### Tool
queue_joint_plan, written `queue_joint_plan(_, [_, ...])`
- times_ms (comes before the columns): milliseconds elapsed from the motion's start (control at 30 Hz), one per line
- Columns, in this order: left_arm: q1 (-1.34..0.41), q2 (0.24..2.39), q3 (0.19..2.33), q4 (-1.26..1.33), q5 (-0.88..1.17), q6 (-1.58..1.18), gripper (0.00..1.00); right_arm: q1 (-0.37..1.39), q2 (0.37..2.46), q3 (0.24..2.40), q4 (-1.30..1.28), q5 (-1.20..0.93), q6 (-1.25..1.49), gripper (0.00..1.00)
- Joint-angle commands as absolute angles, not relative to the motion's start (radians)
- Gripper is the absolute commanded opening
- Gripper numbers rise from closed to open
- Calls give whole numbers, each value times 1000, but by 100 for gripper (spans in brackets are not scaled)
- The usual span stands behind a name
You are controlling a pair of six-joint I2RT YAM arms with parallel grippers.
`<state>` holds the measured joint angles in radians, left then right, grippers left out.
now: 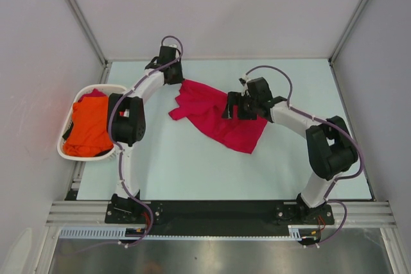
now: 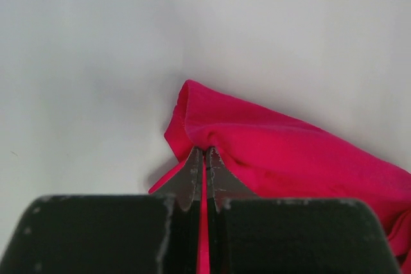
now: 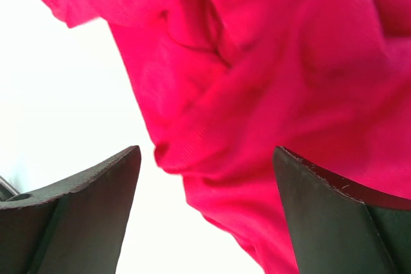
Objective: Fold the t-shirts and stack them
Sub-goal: Flatten out the tshirt
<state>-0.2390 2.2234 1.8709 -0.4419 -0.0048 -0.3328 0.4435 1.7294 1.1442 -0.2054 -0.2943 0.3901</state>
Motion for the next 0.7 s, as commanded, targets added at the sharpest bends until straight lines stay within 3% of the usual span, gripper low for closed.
queue_joint_plan(0, [-232, 2160, 1856, -399, 14, -342, 0, 485, 1807, 1221, -181, -290, 403, 89])
queue_joint_plan(233, [-229, 2142, 1818, -379, 20, -344, 0, 543, 1928, 1374, -319, -195, 376, 87])
queue_joint_plan(433, [-222, 2128, 1801, -367, 26, -342, 0, 584, 1913, 1428, -400, -58, 339, 86])
queue_joint_plan(533, [-221, 2122, 1793, -368, 23, -342, 0, 591, 1919, 1436, -413, -32, 327, 71])
queue_joint_plan(600, [-219, 2114, 1786, -367, 18, -342, 0, 591, 1927, 1443, -433, -32, 318, 47])
queue_joint_plan(633, [-219, 2109, 1781, -370, 14, -341, 0, 591, 1927, 1447, -439, -32, 313, 29])
queue_joint_plan(667, [-218, 2108, 1778, -371, 11, -339, 0, 591, 1927, 1453, -445, -29, 310, 22])
